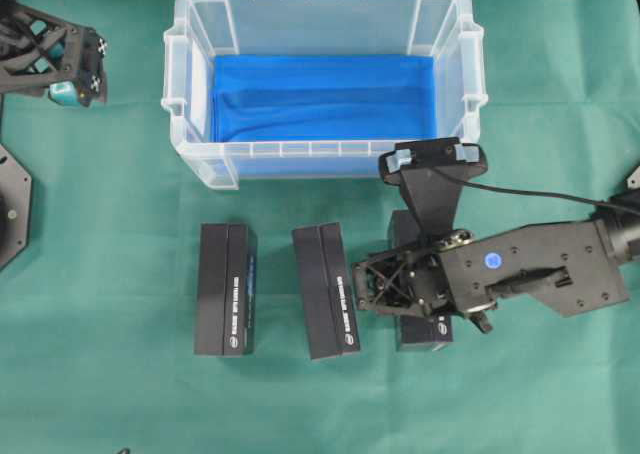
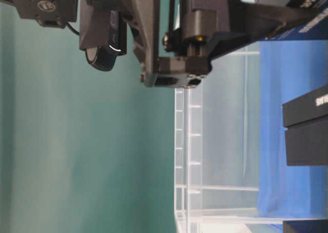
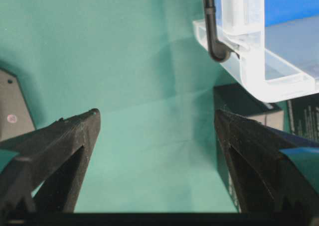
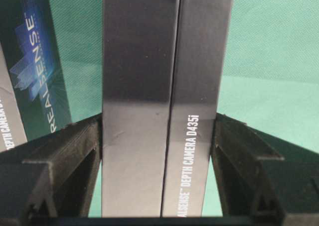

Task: Take out the box from the case.
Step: 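Lower the box onto the tablecloth and open the right gripper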

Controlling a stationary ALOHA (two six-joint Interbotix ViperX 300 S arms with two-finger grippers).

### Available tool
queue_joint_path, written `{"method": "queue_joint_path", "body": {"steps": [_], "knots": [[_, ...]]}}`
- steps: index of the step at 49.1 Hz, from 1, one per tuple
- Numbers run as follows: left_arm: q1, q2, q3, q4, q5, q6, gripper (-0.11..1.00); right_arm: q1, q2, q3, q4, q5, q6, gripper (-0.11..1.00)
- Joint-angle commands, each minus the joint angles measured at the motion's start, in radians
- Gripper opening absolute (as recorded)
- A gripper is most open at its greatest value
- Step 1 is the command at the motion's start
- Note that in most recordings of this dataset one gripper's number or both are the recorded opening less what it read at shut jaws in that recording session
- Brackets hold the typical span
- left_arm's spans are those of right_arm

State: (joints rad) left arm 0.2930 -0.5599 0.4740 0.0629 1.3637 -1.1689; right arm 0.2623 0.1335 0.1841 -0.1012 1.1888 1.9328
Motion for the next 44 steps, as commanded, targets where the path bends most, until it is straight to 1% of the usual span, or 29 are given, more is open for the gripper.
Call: {"method": "queue_joint_path", "body": {"steps": [1,13,27,28,32,35,44], "knots": [[-0.003,-0.003,-0.009,0.005,-0.005,0.002,0.98,0.003,-0.038,-0.006,0.002,-0.011,0.000,0.66],[-0.003,-0.003,-0.009,0.005,-0.005,0.002,0.98,0.003,-0.051,0.014,0.002,-0.043,0.002,0.66],[-0.003,-0.003,-0.009,0.005,-0.005,0.008,0.98,0.003,-0.052,0.018,-0.003,-0.032,0.014,0.67],[-0.002,-0.003,-0.009,0.005,-0.005,0.009,0.98,0.003,-0.052,0.018,-0.003,-0.031,0.014,0.69],[-0.003,-0.003,-0.009,0.005,-0.005,0.014,0.98,0.003,-0.052,0.017,-0.011,-0.031,0.011,0.87],[-0.003,-0.003,-0.009,0.005,-0.005,0.014,0.98,0.003,-0.052,0.017,-0.014,-0.029,0.011,0.95],[-0.002,-0.003,-0.009,0.005,-0.005,0.014,0.98,0.003,-0.052,0.017,-0.014,-0.029,0.009,0.93]]}}
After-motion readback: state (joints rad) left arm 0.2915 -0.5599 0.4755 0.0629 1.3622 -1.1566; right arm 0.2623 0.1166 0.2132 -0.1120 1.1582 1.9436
